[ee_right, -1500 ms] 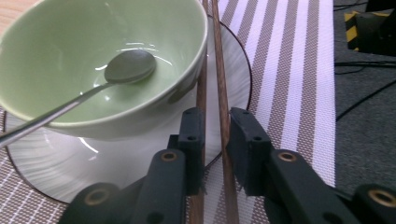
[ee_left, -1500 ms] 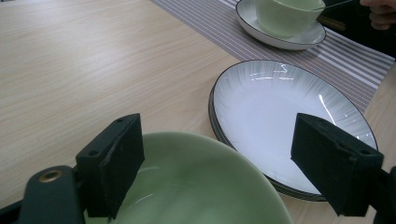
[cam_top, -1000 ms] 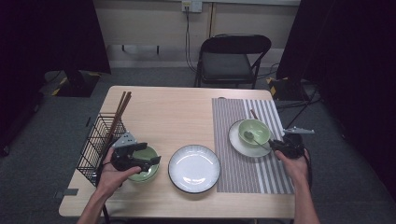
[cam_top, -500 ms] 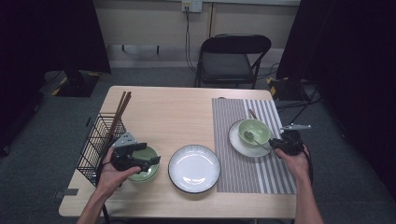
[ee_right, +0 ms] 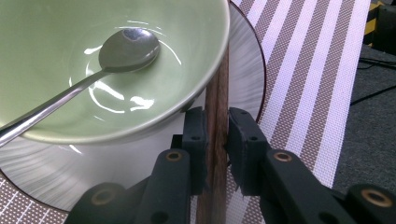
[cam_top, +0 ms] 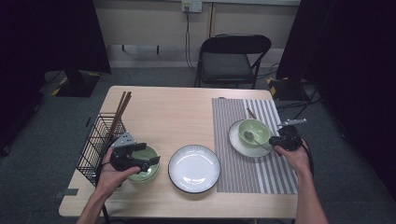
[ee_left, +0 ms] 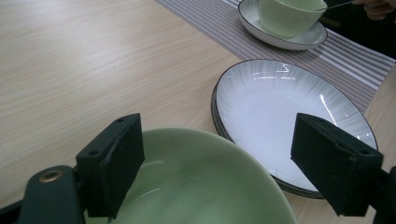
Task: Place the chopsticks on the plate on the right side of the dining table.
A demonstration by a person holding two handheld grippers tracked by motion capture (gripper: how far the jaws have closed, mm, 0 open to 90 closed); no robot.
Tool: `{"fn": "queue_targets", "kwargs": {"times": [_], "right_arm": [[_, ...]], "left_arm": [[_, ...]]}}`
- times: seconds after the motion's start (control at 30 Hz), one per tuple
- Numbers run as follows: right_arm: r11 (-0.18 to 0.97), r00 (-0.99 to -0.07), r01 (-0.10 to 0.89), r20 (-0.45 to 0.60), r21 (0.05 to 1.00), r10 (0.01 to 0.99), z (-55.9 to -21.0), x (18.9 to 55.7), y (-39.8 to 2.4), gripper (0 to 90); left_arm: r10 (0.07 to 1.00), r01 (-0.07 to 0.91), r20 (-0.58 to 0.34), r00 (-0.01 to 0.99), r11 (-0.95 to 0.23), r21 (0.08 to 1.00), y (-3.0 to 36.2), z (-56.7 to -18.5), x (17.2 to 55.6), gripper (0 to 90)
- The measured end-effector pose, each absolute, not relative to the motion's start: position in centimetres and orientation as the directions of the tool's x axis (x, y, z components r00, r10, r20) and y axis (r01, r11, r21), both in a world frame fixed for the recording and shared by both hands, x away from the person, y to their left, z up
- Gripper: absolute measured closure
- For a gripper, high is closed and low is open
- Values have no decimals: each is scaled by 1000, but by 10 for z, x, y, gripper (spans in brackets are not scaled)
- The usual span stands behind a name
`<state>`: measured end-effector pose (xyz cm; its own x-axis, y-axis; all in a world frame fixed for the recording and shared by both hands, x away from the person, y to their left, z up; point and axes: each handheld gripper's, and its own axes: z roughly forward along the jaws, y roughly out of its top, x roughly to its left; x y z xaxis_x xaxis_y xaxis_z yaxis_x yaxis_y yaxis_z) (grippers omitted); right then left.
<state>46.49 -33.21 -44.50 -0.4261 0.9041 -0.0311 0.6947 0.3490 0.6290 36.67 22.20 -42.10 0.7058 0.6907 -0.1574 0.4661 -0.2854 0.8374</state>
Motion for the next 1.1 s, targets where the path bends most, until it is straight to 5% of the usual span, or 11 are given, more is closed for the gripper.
{"fn": "queue_targets", "kwargs": {"times": [0.27,1.1], "right_arm": [[343,-419,710,-23,615,908,-442,465,-334,707],[506,-540,696,-94,510,837,-436,477,-331,772]], "left_arm": [[691,468,-155,706,-290,835,220,-421,366,169],[682,459,-138,718,-316,830,216,-421,366,169]]}}
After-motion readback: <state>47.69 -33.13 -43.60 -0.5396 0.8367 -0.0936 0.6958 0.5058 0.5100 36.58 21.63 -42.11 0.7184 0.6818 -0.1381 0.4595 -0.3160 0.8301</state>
